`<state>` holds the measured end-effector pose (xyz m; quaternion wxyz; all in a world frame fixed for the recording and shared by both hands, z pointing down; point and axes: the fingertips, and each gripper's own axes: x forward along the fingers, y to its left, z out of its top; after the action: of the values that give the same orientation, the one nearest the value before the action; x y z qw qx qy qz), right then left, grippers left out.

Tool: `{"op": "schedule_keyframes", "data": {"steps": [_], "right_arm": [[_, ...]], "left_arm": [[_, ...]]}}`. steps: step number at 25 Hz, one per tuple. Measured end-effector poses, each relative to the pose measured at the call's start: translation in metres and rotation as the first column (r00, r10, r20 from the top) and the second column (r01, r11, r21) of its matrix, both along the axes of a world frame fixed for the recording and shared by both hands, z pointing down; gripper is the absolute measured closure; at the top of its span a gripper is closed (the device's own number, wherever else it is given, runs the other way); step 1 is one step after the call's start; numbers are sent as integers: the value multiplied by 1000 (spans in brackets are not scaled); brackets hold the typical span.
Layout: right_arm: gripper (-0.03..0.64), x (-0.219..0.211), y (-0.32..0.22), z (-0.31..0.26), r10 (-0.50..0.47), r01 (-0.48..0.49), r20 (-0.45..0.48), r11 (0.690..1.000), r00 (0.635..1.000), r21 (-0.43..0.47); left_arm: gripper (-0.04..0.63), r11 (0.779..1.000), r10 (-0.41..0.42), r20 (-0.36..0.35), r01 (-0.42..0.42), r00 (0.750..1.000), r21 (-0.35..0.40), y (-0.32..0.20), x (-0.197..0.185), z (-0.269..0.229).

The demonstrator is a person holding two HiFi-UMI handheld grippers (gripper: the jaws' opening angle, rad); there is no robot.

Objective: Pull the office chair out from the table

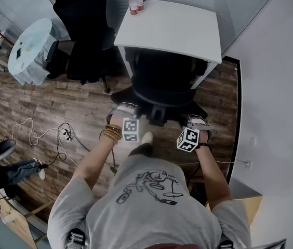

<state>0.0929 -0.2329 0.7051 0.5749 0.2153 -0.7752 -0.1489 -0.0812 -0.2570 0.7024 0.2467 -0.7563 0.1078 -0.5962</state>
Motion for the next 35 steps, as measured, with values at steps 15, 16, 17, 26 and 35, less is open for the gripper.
{"op": "schedule_keyframes", "data": {"steps": [15, 16, 17, 26, 35], "right_arm": [[506, 16, 90, 3, -18, 18, 10, 1000, 1000, 12], [506, 17, 95, 2, -19, 19, 11, 1000, 1000, 14], [506, 17, 99, 1, -21, 21, 11, 1000, 1000, 15], [505, 30, 144, 2, -34, 33, 13, 999, 999, 26], [502, 36, 199, 3, -42, 41, 14, 997, 999, 57]], "left_arm": [[499, 1000, -5, 19, 5, 1000, -11, 89, 17, 2], [499, 1000, -5, 19, 5, 1000, -12, 94, 18, 2], [499, 1000, -6, 19, 6, 1000, -14, 98, 18, 2], [499, 1000, -19, 21, 19, 1000, -19, 146, 31, 3], [499, 999, -36, 15, 37, 999, -13, 201, 37, 4]]}}
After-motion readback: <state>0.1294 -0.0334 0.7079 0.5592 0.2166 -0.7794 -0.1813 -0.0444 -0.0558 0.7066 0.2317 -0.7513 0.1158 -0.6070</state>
